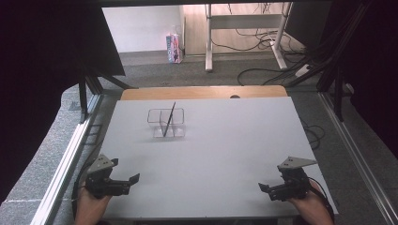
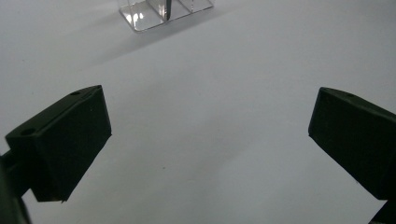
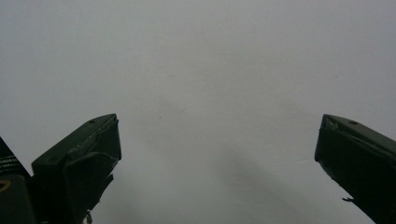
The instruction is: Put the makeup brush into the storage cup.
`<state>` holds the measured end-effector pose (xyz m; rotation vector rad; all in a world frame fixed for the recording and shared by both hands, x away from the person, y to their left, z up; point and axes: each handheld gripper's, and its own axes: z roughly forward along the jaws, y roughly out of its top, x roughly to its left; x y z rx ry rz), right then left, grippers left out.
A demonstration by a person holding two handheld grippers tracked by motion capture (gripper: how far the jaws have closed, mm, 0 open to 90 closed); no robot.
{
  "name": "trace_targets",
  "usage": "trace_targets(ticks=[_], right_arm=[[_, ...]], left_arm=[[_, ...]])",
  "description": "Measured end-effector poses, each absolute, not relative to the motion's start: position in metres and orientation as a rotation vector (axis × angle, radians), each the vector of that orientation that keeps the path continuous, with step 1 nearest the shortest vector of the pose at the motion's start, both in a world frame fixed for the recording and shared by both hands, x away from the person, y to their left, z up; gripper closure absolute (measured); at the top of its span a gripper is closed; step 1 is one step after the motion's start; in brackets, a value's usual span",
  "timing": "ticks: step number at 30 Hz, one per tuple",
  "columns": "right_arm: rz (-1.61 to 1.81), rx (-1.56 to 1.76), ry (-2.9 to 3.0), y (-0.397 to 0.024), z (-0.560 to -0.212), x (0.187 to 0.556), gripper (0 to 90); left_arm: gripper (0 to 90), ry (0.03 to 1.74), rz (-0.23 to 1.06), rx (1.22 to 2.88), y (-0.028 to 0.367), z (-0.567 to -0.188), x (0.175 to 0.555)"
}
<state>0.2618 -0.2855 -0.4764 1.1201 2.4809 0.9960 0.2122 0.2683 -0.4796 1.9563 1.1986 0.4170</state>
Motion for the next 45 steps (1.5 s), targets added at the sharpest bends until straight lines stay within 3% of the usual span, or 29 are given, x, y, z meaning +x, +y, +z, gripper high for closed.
trace_targets(ticks=[45], right_arm=[[0.997, 1.138, 2.478, -0.286, -0.477, 0.262, 0.2]], left_arm=[[0.0, 1.315, 0.484, 2.026, 0.298, -0.498, 0.182]])
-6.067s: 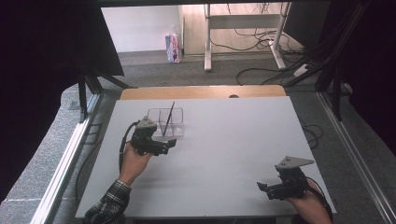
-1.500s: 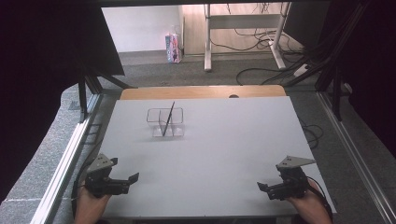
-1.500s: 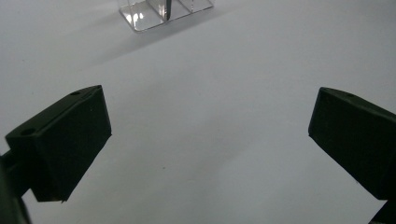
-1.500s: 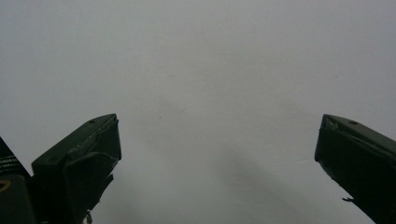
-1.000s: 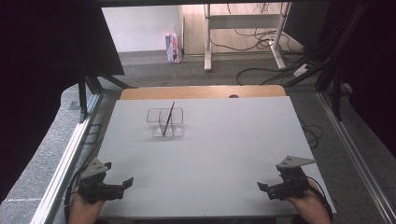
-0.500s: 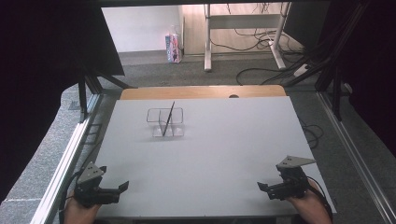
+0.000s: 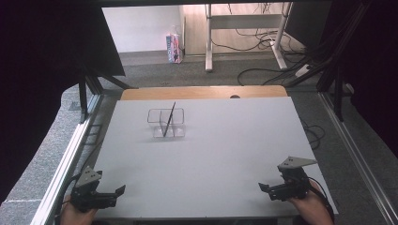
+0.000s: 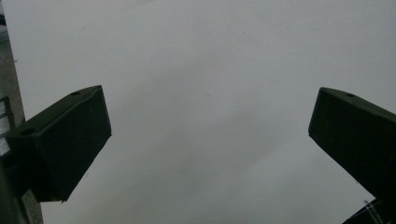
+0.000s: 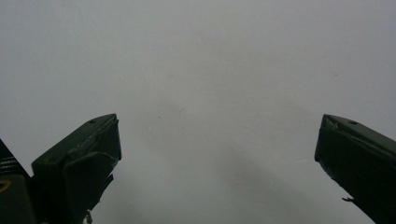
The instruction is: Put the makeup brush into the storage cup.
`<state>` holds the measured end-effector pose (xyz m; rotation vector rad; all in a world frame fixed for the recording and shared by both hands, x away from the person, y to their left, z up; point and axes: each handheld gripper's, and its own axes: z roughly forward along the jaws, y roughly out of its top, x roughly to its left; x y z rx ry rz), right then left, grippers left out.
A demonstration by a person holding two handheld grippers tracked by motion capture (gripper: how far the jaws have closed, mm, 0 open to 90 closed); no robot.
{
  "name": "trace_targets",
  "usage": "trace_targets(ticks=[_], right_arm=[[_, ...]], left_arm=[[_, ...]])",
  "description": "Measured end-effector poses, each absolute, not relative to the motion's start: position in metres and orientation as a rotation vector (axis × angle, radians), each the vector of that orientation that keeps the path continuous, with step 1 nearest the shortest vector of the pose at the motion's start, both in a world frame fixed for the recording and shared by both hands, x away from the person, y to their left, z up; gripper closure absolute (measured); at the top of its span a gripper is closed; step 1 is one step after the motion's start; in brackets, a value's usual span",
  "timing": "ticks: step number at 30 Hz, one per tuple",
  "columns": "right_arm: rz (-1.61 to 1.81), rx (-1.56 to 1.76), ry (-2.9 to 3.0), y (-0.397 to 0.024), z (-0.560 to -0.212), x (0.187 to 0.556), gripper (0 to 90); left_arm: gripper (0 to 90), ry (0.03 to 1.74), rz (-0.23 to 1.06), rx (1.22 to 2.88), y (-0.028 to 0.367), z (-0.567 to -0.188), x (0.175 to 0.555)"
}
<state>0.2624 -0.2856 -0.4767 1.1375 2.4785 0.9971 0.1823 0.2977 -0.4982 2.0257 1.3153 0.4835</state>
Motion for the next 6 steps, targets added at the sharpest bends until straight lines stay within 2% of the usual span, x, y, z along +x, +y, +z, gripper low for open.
trace_targets(ticks=[6], right_arm=[[0.990, 1.132, 2.482, -0.2860, -0.4769, 0.2627, 0.3]], left_arm=[[0.0, 1.325, 0.477, 2.030, 0.2971, -0.4986, 0.1838]])
